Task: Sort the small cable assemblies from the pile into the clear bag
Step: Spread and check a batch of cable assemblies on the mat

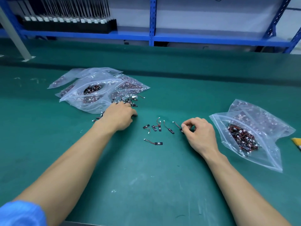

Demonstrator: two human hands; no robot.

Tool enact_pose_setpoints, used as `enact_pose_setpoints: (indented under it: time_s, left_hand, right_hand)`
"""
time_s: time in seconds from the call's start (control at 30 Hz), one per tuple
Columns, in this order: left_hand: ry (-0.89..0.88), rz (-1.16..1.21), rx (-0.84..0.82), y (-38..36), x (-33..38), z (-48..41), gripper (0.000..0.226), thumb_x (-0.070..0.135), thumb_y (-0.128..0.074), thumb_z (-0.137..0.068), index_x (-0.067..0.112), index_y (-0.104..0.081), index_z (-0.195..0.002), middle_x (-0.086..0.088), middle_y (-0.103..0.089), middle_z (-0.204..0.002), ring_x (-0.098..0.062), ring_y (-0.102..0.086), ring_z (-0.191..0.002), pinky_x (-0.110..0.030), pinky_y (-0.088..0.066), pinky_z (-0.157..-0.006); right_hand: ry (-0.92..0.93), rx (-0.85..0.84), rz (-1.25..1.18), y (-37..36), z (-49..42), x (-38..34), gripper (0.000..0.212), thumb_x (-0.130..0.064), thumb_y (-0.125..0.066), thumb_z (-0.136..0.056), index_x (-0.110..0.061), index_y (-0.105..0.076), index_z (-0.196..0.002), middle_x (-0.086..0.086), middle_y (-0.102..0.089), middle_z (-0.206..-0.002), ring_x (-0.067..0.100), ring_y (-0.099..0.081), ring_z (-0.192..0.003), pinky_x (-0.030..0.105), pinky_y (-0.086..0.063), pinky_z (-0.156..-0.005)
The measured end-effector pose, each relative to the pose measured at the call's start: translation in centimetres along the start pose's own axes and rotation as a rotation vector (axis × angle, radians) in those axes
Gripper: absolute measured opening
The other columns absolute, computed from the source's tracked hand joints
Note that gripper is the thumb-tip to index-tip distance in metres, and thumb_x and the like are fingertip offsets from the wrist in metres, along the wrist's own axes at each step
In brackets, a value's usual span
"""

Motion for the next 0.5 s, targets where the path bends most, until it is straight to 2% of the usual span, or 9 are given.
enact_pose_setpoints:
  time_s: [0.13, 0.27, 0.4, 0.5]
  left_hand:
    - [-0.019, 0.046, 0.027, 0.4, -0.2, -0.2, 0.030, 0.021, -0.062, -0.093, 0.035, -0.067, -0.118, 0.006, -0.063, -0.113, -0.022, -0.059, -0.108, -0.031, -0.048, -0.079]
    - [-0.023, 0.104, 0.077, 0.6, -0.6, 0.0, 0.024, 0.018, -0.062, -0.094, 0.026, -0.067, -0.116, 0.003, -0.065, -0.115, -0.023, -0.059, -0.109, -0.036, -0.050, -0.084]
    - [0.014, 0.230, 0.254, 1.6, -1.5, 0.5, 0.023, 0.014, -0.063, -0.093, 0.020, -0.069, -0.115, -0.003, -0.070, -0.114, -0.029, -0.062, -0.107, -0.039, -0.050, -0.087]
    - [0.064, 0.374, 0.429, 2.6, -2.1, 1.0, 0.022, 0.010, -0.069, -0.090, 0.015, -0.072, -0.111, -0.006, -0.074, -0.104, -0.030, -0.066, -0.097, -0.037, -0.048, -0.082]
  right_hand:
    - [0.005, -0.007, -0.009, 0.0, 0.1, 0.2, 0.012, -0.029, -0.066, -0.090, -0.025, -0.072, -0.080, -0.013, -0.064, -0.078, 0.015, -0.055, -0.086, 0.037, -0.049, -0.078]
    - [0.008, -0.001, -0.014, -0.1, 0.1, 0.4, 0.013, -0.030, -0.066, -0.091, -0.026, -0.072, -0.080, -0.014, -0.064, -0.077, 0.014, -0.055, -0.085, 0.035, -0.048, -0.077]
    - [0.000, 0.014, -0.022, -0.1, 0.0, 0.6, 0.014, -0.030, -0.066, -0.091, -0.027, -0.071, -0.079, -0.014, -0.063, -0.077, 0.014, -0.055, -0.083, 0.031, -0.043, -0.073]
    - [-0.010, 0.012, -0.028, -0.2, 0.0, 0.6, 0.015, -0.031, -0.065, -0.091, -0.028, -0.070, -0.077, -0.015, -0.063, -0.076, 0.012, -0.054, -0.082, 0.029, -0.039, -0.071]
Point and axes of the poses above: each hand's wrist, its own z-axis away from the middle knuckle, its own y-axis out of the back of the hand, x = y × z, the point moved 2 cm from there along -z, towards the middle knuckle
